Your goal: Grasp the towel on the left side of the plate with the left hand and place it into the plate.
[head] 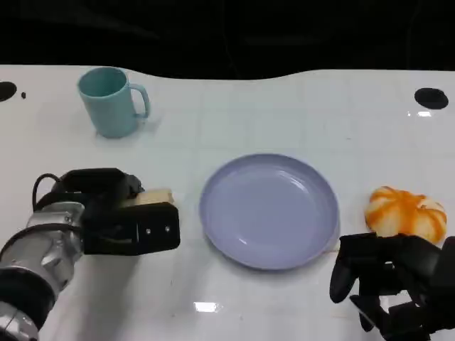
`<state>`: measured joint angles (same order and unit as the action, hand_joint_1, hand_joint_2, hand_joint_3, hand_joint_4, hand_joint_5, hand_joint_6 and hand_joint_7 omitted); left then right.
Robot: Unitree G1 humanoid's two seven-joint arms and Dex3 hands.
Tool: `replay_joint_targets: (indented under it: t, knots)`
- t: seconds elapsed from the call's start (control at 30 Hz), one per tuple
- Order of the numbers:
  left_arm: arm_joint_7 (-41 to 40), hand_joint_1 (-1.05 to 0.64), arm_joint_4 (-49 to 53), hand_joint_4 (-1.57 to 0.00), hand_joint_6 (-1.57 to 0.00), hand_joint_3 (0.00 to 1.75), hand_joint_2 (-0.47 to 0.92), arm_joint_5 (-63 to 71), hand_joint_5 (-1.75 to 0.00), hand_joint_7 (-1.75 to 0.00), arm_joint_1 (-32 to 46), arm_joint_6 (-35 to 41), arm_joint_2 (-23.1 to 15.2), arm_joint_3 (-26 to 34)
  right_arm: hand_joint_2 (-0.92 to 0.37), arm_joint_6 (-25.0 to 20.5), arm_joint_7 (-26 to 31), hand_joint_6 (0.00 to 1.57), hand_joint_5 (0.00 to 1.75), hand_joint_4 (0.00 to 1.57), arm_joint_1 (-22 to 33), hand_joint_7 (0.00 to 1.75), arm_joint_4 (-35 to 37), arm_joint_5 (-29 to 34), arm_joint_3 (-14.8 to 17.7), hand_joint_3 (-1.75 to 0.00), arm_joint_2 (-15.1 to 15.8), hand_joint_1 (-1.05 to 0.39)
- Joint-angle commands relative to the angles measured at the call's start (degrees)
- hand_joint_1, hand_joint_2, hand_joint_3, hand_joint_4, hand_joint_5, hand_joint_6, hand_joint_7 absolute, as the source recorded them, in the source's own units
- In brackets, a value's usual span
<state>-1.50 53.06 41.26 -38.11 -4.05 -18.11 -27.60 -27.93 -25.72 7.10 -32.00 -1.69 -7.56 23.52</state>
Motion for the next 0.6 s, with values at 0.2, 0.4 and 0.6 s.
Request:
replay_joint_targets:
  t: [0.2, 0.4, 0.6]
  knots:
    - [-10.81, -0.24, -2.19, -0.78, -0.54, 0.35, 0.91, 0.40, -1.75, -1.74, 2.39, -3.58, -1.84, 0.69, -0.60, -0.93, 0.05, 0.69, 1.65, 0.70, 0.56, 1.40, -1.33, -0.48, 0.56, -1.05, 0.56, 0.04]
    - [-13.13, -0.25, -8.10, -0.78, -0.50, 0.25, 0.92, 0.29, -1.75, -1.75, 3.97, -4.24, -2.89, 2.07, -0.60, 0.17, -0.10, 0.69, 1.66, 0.70, 1.01, 1.40, -1.33, -0.35, 0.42, -1.05, 0.59, 0.05]
    - [-12.85, -0.23, -15.42, -0.82, -0.54, 0.34, 0.91, -1.90, -1.75, -1.75, 5.12, -6.00, -2.34, 4.44, -0.59, 0.37, -0.01, 0.69, 1.68, 0.70, 0.90, 1.41, -1.43, 0.25, 0.13, -1.05, 0.87, 0.05]
